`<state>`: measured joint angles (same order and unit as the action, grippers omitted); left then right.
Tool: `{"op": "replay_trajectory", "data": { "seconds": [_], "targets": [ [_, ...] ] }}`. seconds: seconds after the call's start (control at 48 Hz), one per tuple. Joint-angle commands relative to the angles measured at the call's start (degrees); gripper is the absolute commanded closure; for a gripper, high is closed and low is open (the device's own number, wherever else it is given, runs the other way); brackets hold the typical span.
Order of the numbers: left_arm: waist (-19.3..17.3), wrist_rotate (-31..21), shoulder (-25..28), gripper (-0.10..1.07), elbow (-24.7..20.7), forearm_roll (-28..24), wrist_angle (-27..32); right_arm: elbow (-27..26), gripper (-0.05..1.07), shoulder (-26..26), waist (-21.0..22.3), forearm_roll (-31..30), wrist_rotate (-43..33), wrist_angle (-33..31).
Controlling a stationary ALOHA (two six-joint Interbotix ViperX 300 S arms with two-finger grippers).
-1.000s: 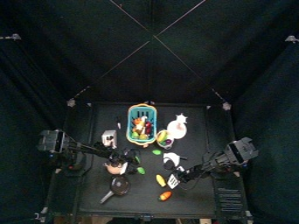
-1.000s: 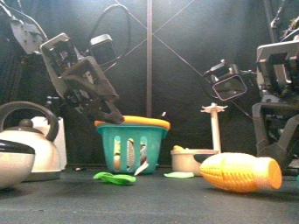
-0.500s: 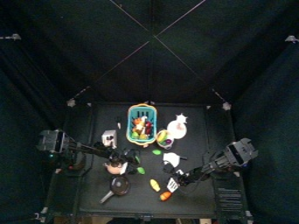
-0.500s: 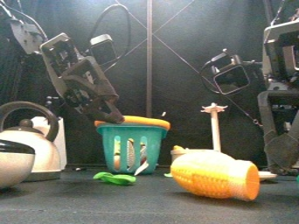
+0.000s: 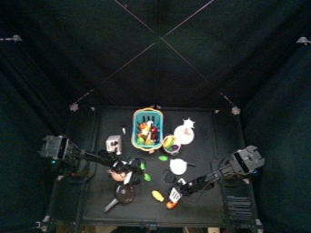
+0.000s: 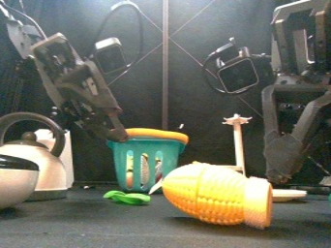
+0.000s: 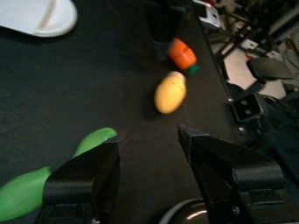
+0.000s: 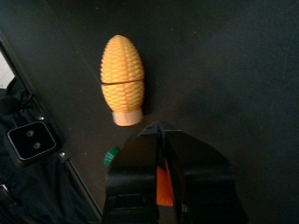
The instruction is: Place corn onto table for cut
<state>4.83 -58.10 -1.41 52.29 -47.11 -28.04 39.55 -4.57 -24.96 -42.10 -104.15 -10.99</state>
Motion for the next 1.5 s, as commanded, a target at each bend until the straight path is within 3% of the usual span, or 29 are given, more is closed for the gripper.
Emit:
{"op": "replay_trajectory", "data": {
  "seconds": [0.0,0.292,0.562,1.146,1.479],
  "targets": [
    [2.7,0.1,0.1,0.11,-1.1,0.4,-0.2,-1.5,0.64,1.1,-0.1,-1.1,0.3,0.2],
    [6.7,0.2,5.3,0.11,-6.5,4.0,-0.2,-2.0,0.64,0.4,0.1,-1.3,0.3,0.3],
    [6.9,0.1,11.0,0.11,-10.0,7.8,-0.2,-2.5,0.64,-0.4,0.2,-1.5,0.3,0.1],
    [10.4,0.1,13.7,0.11,-10.6,24.9,0.6,-2.7,0.64,-3.3,1.0,-1.2,0.2,-0.3],
    [11.2,0.0,14.1,0.12,-11.5,37.6,9.8,-2.8,0.64,-3.3,1.0,-1.2,0.2,-0.6]
  ]
}}
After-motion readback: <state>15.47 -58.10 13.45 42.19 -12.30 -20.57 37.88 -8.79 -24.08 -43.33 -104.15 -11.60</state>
